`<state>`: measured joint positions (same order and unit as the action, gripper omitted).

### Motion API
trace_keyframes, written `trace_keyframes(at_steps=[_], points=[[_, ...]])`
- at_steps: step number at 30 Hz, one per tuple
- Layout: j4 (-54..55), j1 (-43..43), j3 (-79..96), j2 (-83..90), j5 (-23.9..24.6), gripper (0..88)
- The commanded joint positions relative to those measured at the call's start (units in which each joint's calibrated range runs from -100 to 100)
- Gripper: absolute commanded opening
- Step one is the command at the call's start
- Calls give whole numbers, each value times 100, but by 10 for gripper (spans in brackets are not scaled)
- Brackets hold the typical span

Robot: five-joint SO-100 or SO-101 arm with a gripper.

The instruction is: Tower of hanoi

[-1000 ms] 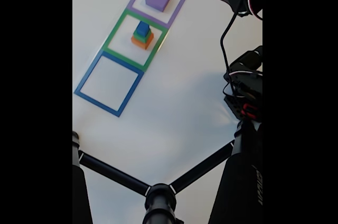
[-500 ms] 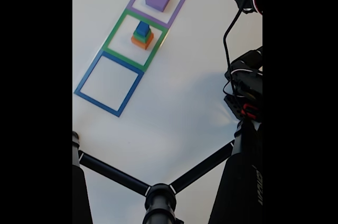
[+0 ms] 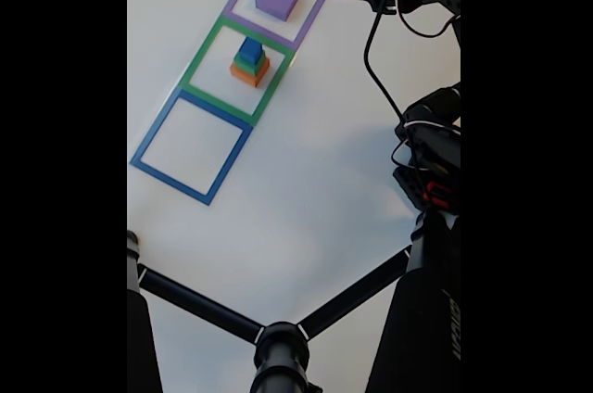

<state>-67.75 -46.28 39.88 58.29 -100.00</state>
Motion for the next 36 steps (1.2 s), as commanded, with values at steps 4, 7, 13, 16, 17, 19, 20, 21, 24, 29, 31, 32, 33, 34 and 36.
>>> trace_keyframes(at_steps=[4,7,13,16,17,19,20,21,24,29,31,32,33,34,36], points=[[2322,-213,1539,-109,0,389],[3391,-309,2239,-270,0,438],[5488,-338,3212,-1054,0,501],[6306,-271,3430,-1530,0,505],[6622,-242,3502,-1708,0,506],[7172,-185,3602,-2063,0,505],[7407,-156,3639,-2224,0,505],[7666,-127,3675,-2394,0,504],[8338,-50,3766,-2886,0,501],[9537,151,3857,-3880,0,495],[9990,208,3848,-4291,0,494],[10152,228,3830,-4469,0,494],[10330,247,3802,-4655,0,493],[10549,266,3784,-4848,0,493],[10848,276,3721,-5204,0,491]])
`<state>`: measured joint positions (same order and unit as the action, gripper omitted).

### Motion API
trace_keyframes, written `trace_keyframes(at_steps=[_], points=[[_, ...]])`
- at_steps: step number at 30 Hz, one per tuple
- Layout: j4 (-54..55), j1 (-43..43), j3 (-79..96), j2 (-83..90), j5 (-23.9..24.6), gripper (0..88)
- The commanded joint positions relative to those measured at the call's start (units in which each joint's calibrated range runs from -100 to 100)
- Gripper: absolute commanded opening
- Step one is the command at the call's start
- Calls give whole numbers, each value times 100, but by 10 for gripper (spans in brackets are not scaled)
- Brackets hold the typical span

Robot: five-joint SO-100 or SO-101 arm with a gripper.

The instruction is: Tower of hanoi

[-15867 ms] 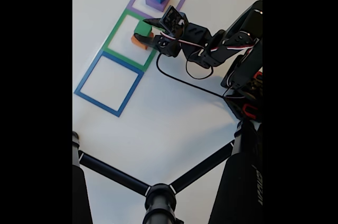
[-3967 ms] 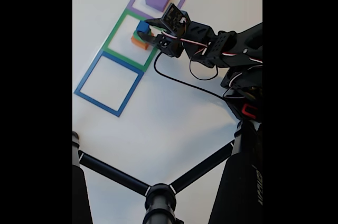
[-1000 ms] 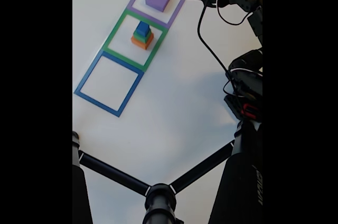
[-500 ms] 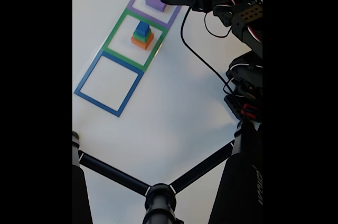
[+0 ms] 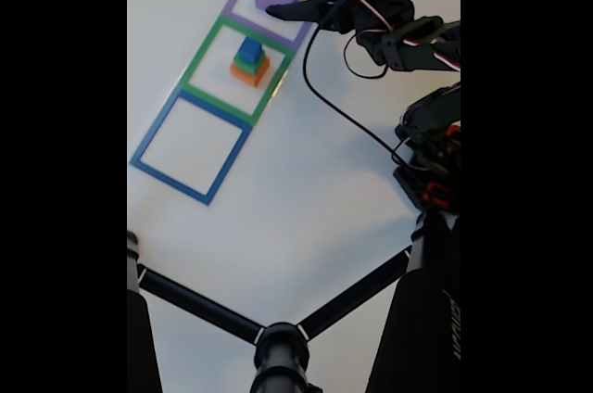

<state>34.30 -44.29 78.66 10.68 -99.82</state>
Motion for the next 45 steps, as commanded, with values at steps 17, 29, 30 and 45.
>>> trace_keyframes(at_steps=[17,29,30,45], points=[[2044,364,-1103,-2542,-18,486],[2335,431,-1375,-3107,-18,479],[2351,441,-1384,-3139,-18,477],[2424,642,-1430,-3341,-18,410]])
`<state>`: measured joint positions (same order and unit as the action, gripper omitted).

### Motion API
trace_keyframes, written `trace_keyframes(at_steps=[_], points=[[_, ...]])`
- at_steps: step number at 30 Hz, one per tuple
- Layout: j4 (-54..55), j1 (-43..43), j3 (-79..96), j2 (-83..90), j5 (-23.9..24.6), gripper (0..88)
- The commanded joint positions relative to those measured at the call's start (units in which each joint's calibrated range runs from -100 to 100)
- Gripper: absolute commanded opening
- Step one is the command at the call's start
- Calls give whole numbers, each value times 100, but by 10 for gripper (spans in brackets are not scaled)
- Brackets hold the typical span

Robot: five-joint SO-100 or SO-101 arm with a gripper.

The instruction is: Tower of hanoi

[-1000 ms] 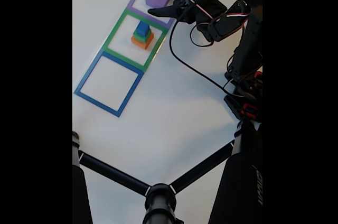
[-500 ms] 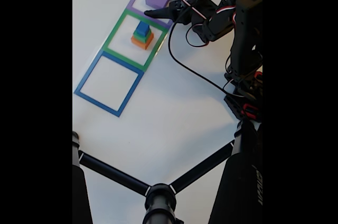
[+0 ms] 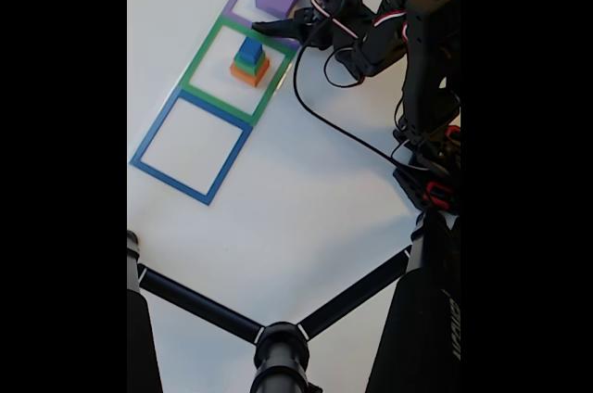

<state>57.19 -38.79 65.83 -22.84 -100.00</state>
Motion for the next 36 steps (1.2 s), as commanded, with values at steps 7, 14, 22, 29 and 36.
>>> trace_keyframes(at_steps=[7,14,22,29,36], points=[[135,102,-146,-13,0,368],[135,121,-146,-30,0,312],[135,111,-164,-62,0,261],[135,140,-164,-70,0,229],[119,150,-164,-70,0,192]])
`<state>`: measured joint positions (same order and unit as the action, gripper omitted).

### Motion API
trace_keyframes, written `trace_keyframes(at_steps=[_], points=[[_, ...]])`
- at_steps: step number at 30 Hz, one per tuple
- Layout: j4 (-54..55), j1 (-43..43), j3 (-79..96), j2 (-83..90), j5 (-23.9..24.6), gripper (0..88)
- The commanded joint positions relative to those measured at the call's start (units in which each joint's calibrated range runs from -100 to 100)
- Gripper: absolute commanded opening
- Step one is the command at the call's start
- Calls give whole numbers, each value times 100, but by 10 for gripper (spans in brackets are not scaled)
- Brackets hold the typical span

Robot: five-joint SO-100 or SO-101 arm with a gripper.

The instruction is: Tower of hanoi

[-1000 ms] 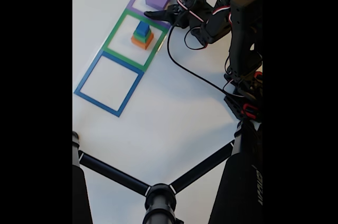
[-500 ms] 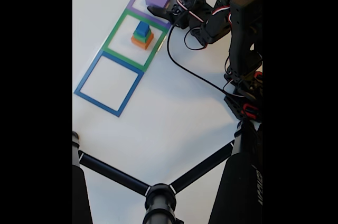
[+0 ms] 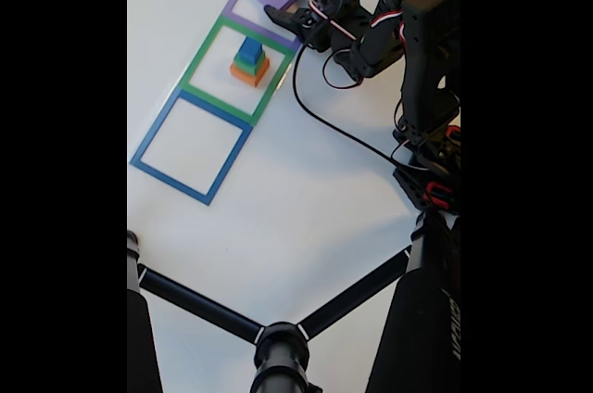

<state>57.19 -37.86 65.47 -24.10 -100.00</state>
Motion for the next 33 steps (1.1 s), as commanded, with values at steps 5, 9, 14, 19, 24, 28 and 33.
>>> trace_keyframes(at_steps=[5,9,14,19,24,28,33], points=[[86,66,-129,97,0,176],[-11,95,-138,210,0,174],[-505,200,-65,759,0,179],[-1817,267,-47,1930,0,174],[-3703,229,-429,3238,0,173],[-5881,190,-1293,4215,0,167],[-9663,171,-3465,5111,0,157]])
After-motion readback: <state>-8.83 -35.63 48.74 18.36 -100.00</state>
